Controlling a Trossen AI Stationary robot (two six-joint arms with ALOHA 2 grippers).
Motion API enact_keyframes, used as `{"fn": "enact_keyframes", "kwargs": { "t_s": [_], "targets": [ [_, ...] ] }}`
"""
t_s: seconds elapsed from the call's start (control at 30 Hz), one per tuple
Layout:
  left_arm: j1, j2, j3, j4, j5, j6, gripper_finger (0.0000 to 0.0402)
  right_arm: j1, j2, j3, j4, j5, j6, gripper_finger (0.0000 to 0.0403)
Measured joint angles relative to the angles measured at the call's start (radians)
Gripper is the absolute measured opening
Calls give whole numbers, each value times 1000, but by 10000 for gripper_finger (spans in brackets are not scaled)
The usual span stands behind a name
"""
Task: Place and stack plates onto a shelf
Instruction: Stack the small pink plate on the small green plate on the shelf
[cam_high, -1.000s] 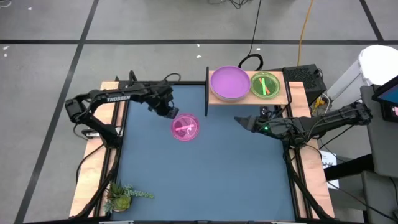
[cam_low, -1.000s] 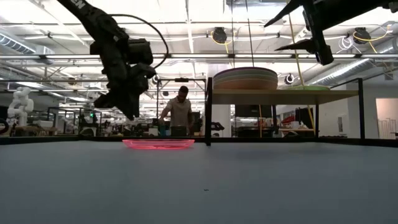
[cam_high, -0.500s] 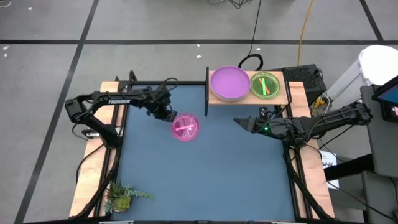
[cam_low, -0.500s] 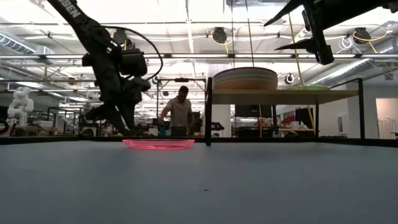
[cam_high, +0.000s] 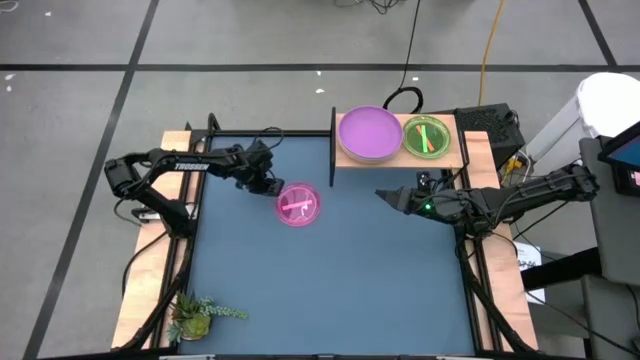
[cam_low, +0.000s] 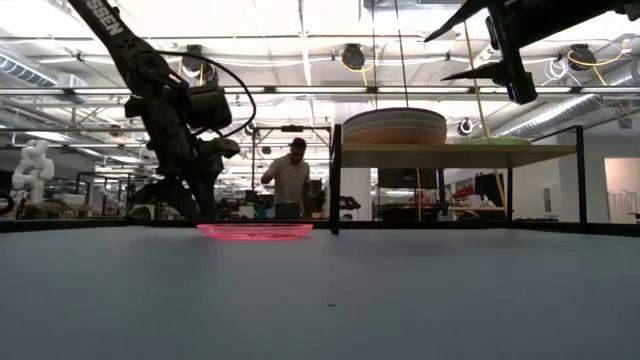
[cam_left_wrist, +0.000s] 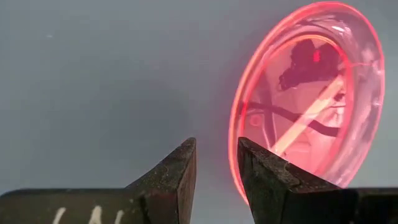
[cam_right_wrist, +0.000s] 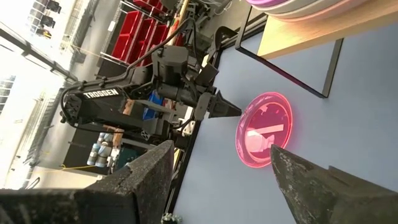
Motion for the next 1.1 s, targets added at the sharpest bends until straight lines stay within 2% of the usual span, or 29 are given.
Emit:
{"fn": "enact_keyframes", "kwargs": {
  "t_s": [0.57, 0.73, 1.1],
  "targets": [
    [-25, 0, -53, 79, -9, -34, 122, 1, 0, 0, 0, 0, 0, 247],
    [-29, 1, -54, 116, 24, -58, 122, 0, 0, 0, 0, -12, 1, 247],
    [-36, 1, -54, 121, -17, -59, 122, 1, 0, 0, 0, -25, 0, 247]
  ]
}}
